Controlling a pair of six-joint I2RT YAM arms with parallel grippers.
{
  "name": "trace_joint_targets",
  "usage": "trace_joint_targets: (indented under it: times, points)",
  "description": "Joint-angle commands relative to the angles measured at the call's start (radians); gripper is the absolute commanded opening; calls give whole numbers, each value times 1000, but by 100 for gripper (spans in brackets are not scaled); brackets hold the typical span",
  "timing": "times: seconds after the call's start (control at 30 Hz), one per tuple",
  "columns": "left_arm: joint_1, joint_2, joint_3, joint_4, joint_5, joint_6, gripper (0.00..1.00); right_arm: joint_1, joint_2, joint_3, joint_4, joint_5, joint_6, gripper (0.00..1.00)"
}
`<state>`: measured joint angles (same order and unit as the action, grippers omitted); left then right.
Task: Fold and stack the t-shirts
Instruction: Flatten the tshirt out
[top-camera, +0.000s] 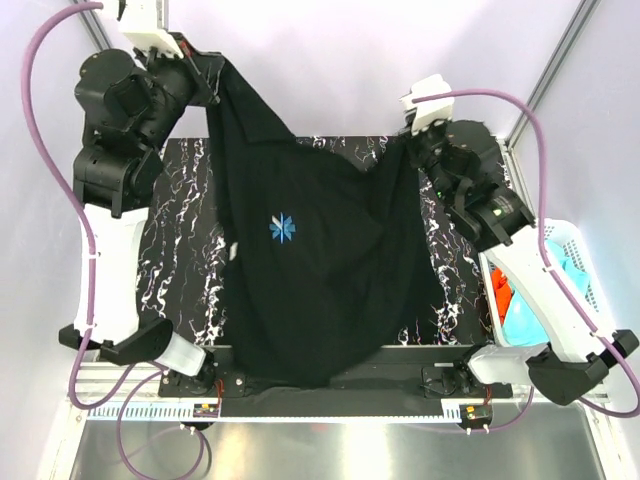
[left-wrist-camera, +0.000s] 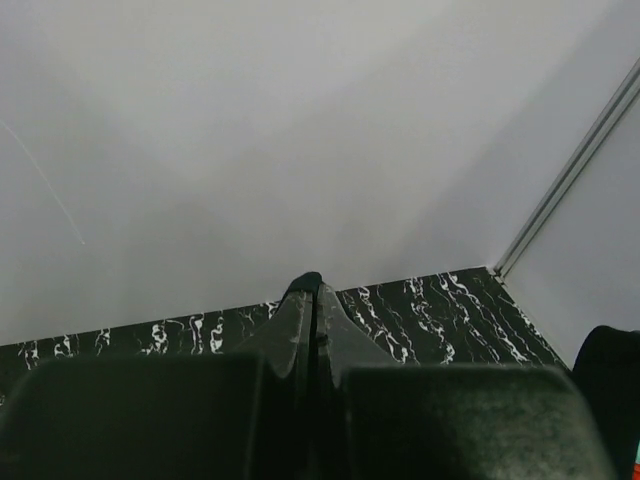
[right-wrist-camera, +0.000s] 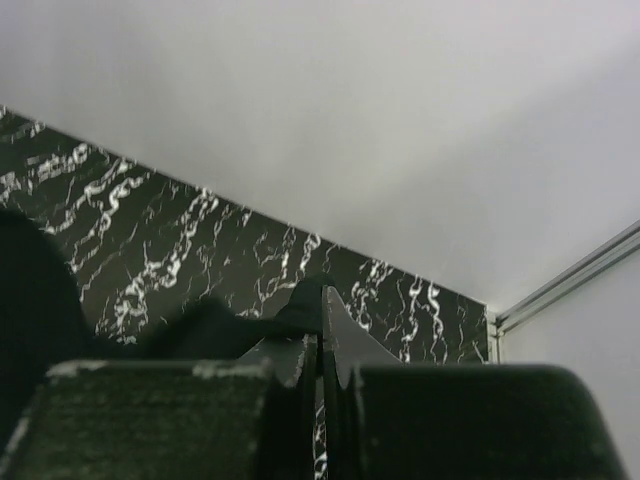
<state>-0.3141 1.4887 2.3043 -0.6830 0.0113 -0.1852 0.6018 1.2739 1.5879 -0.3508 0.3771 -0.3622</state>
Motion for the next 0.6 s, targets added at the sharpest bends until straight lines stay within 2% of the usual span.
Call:
trace_joint_targets:
  times: [0.0, 0.3, 0.37, 0.57]
  points:
    - [7, -84, 142, 141, -17, -8, 0, 1, -50, 106, 67, 40, -20, 0]
    - [12, -269, 87, 181, -10, -62, 0, 1, -257, 70, 46, -61, 3, 0]
    - [10, -300, 101, 184, -8, -77, 0, 1, -284, 90, 10, -75, 38, 0]
    - [10, -399, 107, 235, 67, -151, 0, 1, -366, 168, -96, -245, 190, 0]
